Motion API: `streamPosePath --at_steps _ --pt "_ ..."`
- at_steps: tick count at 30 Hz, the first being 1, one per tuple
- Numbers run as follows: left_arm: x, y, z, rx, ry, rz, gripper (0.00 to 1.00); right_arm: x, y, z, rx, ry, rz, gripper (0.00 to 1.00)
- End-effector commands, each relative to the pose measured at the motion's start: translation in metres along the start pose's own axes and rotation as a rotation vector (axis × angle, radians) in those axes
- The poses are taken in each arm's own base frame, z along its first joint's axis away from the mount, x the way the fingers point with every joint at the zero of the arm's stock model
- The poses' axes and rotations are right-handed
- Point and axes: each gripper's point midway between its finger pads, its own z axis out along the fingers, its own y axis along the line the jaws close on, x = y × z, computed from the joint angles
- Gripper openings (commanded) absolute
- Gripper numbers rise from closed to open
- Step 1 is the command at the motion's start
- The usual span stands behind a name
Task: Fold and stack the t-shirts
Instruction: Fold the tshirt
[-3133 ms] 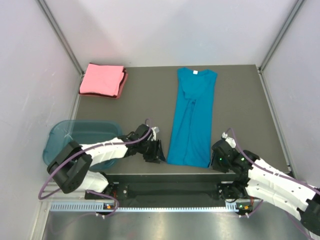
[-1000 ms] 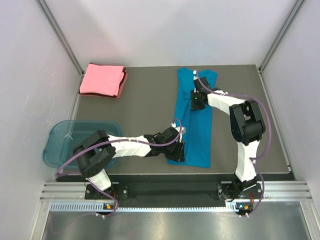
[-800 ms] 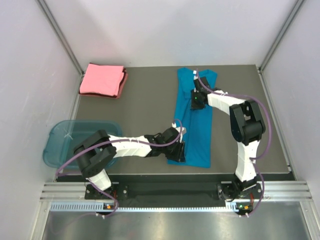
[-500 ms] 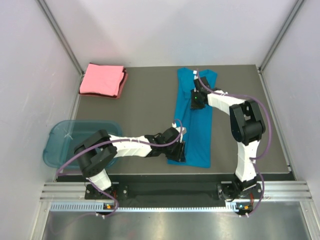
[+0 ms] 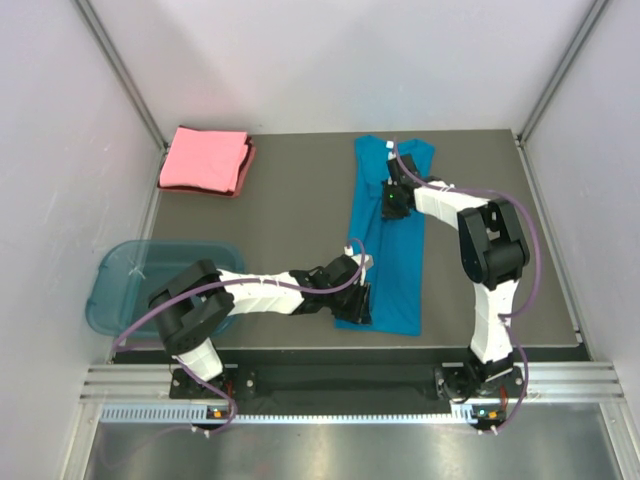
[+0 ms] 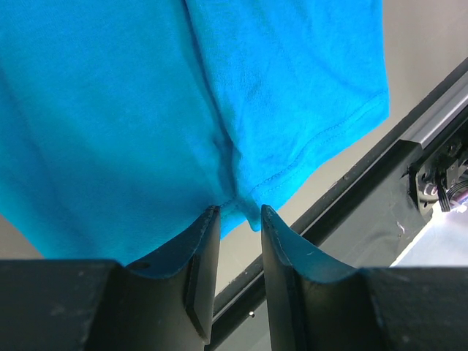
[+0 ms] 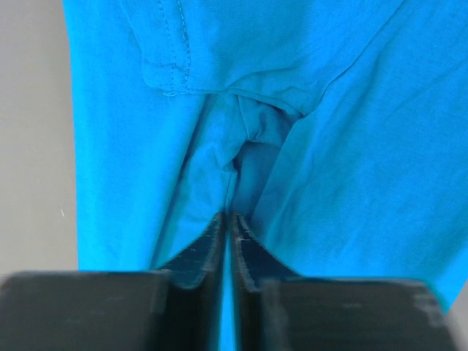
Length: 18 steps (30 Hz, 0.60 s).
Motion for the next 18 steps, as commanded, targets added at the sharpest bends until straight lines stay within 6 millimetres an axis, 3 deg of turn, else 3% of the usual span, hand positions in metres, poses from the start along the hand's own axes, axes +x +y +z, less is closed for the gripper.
streamPosePath --at_steps 1,18 --pt "-0.01 -0.014 -0.002 0.046 -0.048 0.008 0.34 -0.012 0.003 0.003 -0.006 -0.022 0.009 0.0" --pt "-0.002 -0.01 -0.001 0.04 -0.037 0.003 0.34 -0.036 -0.011 -0.028 0.058 -0.106 0.024 0.0"
